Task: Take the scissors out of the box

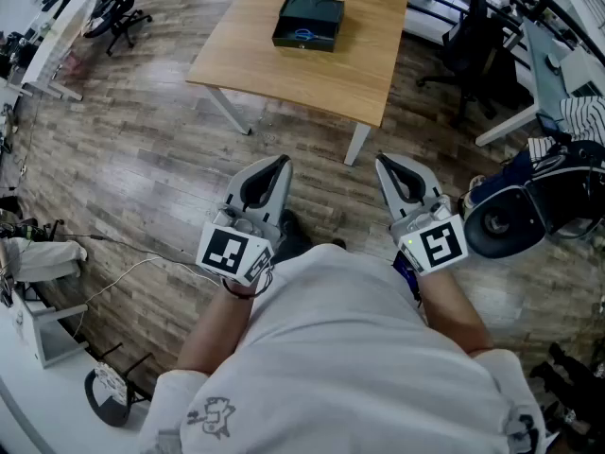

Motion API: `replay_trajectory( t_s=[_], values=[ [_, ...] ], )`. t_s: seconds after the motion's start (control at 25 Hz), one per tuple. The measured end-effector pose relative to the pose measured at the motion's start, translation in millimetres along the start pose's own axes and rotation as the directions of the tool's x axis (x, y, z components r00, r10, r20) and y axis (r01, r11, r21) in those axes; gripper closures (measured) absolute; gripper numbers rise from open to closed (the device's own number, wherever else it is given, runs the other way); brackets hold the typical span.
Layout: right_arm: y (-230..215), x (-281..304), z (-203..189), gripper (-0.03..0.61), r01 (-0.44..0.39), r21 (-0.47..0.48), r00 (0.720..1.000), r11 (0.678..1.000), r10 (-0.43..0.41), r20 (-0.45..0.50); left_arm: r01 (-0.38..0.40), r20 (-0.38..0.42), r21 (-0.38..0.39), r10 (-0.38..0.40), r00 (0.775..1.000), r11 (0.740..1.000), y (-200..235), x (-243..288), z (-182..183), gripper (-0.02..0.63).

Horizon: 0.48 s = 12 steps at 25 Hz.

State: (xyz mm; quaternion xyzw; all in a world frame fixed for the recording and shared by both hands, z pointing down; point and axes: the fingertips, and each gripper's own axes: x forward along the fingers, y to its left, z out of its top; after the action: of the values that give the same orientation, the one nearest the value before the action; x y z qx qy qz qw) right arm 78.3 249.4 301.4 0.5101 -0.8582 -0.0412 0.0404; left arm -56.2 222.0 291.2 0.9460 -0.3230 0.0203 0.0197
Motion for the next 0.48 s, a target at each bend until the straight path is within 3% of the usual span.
replay_trajectory(
  t_s=[0.48],
  values=[
    [-4.4, 1.9, -1.2, 0.575, 0.001, -0.006, 1.0, 1.0, -0.001, -0.009, 0.001, -0.001, -0.004, -0.001, 1.0, 1.0, 2.1, 2.5, 0.3, 0.609]
  ],
)
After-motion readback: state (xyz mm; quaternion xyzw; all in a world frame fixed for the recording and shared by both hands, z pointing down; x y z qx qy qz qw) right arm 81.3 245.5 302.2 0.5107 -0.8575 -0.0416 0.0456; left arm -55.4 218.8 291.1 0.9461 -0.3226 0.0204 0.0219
